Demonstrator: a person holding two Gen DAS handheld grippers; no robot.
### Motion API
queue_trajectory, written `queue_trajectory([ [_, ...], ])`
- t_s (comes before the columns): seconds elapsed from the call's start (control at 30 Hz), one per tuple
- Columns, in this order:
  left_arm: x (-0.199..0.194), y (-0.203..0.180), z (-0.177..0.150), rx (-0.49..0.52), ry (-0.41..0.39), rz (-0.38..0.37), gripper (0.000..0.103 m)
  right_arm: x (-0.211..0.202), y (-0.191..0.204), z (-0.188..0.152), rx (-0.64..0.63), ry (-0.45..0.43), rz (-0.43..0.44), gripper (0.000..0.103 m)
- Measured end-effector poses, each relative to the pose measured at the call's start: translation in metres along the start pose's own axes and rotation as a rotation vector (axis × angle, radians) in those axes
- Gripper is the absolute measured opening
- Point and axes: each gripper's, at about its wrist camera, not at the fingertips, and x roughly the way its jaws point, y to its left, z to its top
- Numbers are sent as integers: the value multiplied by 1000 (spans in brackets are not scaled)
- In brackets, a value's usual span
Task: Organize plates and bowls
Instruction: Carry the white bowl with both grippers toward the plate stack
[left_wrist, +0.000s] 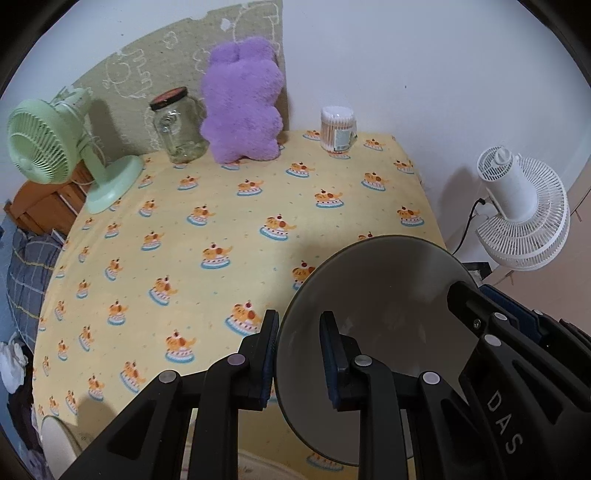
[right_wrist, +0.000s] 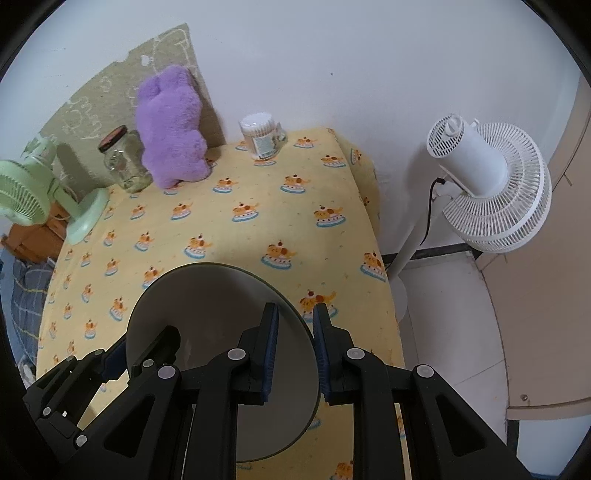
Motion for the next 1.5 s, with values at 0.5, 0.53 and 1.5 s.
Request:
queue_trajectory([
  [0.5, -55, 43, -28, -16, -53, -1, 20, -55, 44, -30, -36, -47, 11, 23],
  [0.53, -58, 47, -31, -11, -55, -8, 20, -58, 46, -32, -35, -50, 7, 23],
  [1.5, -112, 215, -98, 76, -96, -59, 20, -120, 214, -120, -14, -95, -62, 23],
])
